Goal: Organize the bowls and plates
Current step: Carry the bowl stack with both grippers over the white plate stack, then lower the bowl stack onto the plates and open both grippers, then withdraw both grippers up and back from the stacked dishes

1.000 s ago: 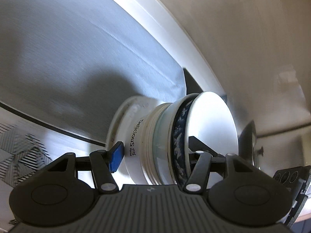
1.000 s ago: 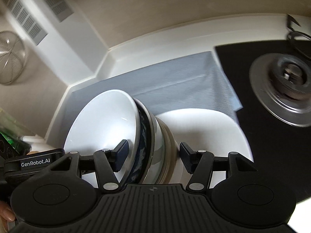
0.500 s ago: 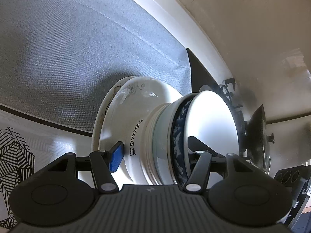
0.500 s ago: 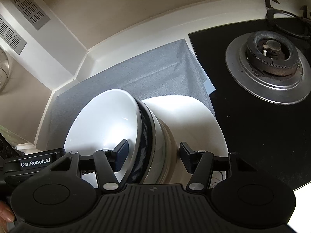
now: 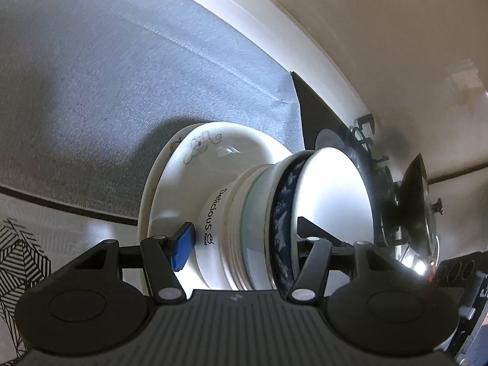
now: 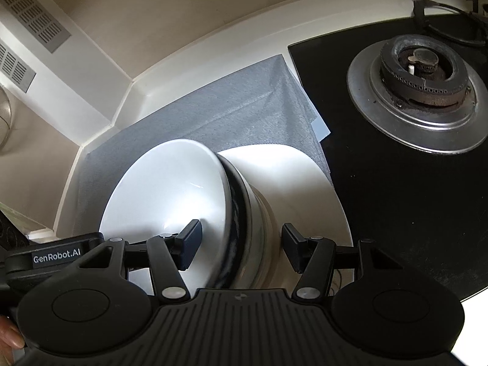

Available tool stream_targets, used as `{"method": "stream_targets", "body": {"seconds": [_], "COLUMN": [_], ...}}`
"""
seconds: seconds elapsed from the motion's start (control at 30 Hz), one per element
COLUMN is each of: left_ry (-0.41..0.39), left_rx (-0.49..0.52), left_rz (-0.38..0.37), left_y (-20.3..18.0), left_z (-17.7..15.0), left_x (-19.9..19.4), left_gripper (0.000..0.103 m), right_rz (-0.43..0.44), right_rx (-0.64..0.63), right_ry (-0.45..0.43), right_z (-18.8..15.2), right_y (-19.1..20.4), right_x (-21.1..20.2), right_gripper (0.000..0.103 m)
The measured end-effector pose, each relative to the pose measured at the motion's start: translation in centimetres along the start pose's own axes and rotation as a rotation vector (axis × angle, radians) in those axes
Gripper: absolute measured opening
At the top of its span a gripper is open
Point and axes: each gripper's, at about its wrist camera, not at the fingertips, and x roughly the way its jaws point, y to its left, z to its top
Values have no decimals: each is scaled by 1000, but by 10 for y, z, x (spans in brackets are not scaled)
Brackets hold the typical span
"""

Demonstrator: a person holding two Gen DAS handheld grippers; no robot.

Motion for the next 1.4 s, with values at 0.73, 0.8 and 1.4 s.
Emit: {"method": "stream_targets", "body": {"seconds": [0.73, 0.8, 1.4], "left_ry": [-312, -331, -398], "left_rx": [416, 463, 515], "left_rz": [317, 360, 540], "left_y": [-38, -39, -43], "left_z": [-52, -64, -136], "left_x": [-91, -101, -155], "left_gripper": [103, 103, 103], "right_rz": [-73, -97, -197], "right_rx": [-104, -149, -190], "right_ry": [-248, -290, -316], "right_z": [-15, -25, -133], "right_y": [15, 28, 69], "right_x": [-66, -76, -132], "right_gripper": [87, 90, 95]}}
